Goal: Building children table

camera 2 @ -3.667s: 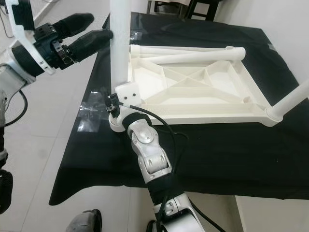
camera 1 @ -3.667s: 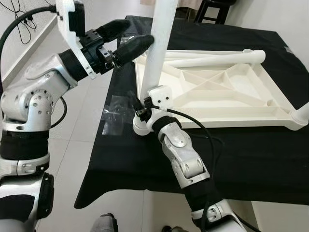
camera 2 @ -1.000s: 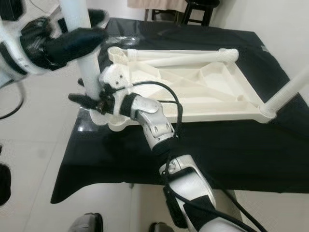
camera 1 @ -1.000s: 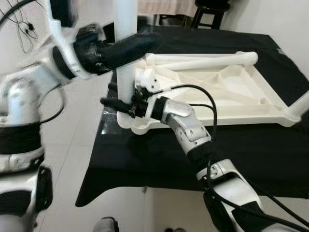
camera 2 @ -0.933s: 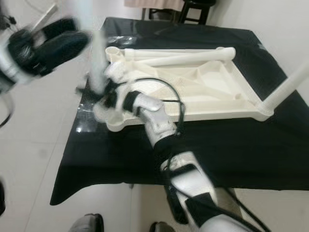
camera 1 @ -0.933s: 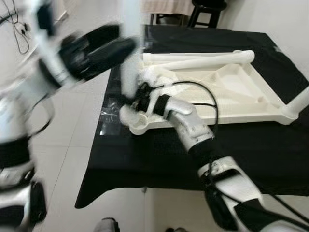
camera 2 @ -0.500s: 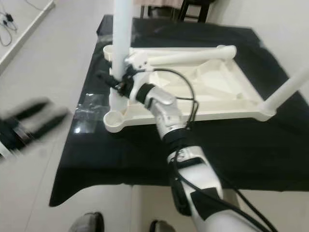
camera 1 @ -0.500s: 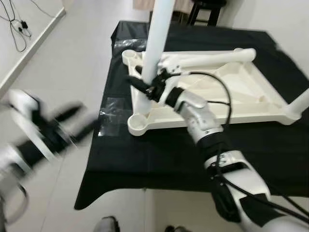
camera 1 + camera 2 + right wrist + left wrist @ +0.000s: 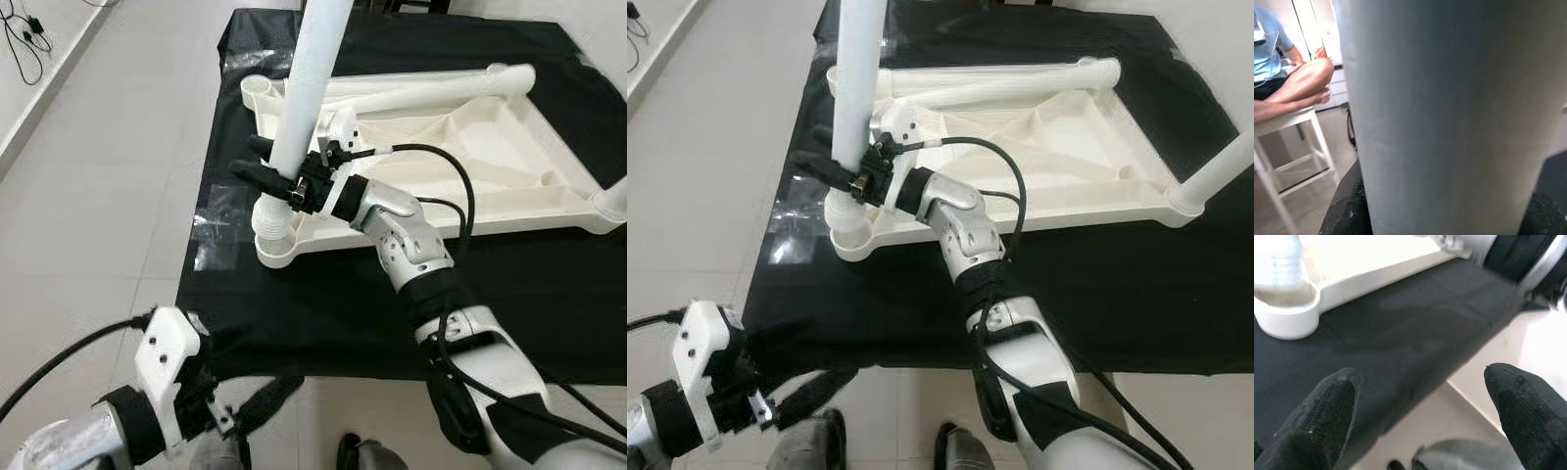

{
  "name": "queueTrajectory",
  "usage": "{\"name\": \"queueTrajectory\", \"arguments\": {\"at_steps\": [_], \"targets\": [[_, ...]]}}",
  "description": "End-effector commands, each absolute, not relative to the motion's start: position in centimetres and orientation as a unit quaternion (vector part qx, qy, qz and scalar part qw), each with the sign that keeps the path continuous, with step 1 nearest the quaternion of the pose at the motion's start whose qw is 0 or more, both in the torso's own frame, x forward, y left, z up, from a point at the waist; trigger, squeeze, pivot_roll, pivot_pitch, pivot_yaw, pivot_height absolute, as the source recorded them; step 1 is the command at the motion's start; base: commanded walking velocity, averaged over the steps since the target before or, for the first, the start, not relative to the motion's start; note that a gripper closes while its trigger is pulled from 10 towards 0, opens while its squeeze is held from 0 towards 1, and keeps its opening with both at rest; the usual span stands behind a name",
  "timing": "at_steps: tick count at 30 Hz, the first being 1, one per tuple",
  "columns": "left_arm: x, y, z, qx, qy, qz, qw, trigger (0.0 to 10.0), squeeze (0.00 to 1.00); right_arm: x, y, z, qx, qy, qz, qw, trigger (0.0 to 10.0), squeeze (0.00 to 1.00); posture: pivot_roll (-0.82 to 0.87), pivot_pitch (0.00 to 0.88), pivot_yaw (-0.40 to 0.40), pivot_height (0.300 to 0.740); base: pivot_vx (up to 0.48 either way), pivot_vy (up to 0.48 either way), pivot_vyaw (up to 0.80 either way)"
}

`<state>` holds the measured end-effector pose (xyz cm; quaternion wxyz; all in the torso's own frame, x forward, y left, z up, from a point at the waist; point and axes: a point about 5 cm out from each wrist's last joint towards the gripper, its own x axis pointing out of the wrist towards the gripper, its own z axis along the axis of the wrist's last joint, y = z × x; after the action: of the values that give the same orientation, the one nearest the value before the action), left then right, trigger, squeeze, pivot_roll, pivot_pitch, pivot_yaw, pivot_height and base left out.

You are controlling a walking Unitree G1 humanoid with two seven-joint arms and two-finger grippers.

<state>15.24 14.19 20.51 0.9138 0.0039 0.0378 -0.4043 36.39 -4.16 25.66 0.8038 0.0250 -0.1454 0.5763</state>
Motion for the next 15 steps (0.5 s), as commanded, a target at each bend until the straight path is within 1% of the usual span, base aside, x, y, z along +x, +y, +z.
{"name": "queueTrajectory", "arguments": {"at_steps": [1, 3, 4, 7, 10, 13, 15], "targets": [[14.8, 14.0, 20.7, 0.004, 0.036, -0.402, 0.915, 10.0, 0.0, 36.2, -3.7, 25.6, 0.01, -0.141, 0.593, 0.793, 10.0, 0.0, 0.2, 0.384, -0.083, 0.74, 0.0, 0.0, 0.0], [14.7, 14.0, 20.8, 0.004, 0.029, -0.396, 0.918, 10.0, 0.0, 35.8, -3.4, 25.5, 0.002, -0.137, 0.616, 0.775, 10.0, 0.0, 0.2, 0.397, -0.085, 0.74, 0.0, 0.0, 0.0], [14.7, 14.0, 20.8, 0.004, 0.029, -0.396, 0.918, 10.0, 0.0, 35.8, -3.4, 25.5, 0.002, -0.137, 0.616, 0.775, 10.0, 0.0, 0.2, 0.397, -0.085, 0.74, 0.0, 0.0, 0.0], [14.6, 14.0, 20.9, -0.003, 0.019, -0.388, 0.921, 10.0, 0.0, 35.0, -3.0, 25.5, -0.004, -0.136, 0.655, 0.743, 10.0, 0.0, 0.21, 0.413, -0.089, 0.74, 0.0, 0.0, 0.0], [14.6, 14.0, 20.9, -0.008, 0.015, -0.385, 0.923, 10.0, 0.0, 34.8, -2.9, 25.4, -0.007, -0.137, 0.664, 0.735, 10.0, 0.0, 0.21, 0.415, -0.089, 0.74, 0.0, 0.0, 0.0], [14.7, 13.9, 21.0, -0.015, 0.008, -0.381, 0.924, 10.0, 0.0, 34.2, -2.5, 25.0, -0.017, -0.135, 0.688, 0.713, 10.0, 0.0, 0.21, 0.415, -0.088, 0.74, 0.0, 0.0, 0.0], [14.7, 13.9, 21.0, -0.015, 0.008, -0.381, 0.924, 10.0, 0.0, 34.1, -2.4, 24.9, -0.026, -0.133, 0.692, 0.709, 10.0, 0.0, 0.21, 0.414, -0.088, 0.74, 0.0, 0.0, 0.0]]}}
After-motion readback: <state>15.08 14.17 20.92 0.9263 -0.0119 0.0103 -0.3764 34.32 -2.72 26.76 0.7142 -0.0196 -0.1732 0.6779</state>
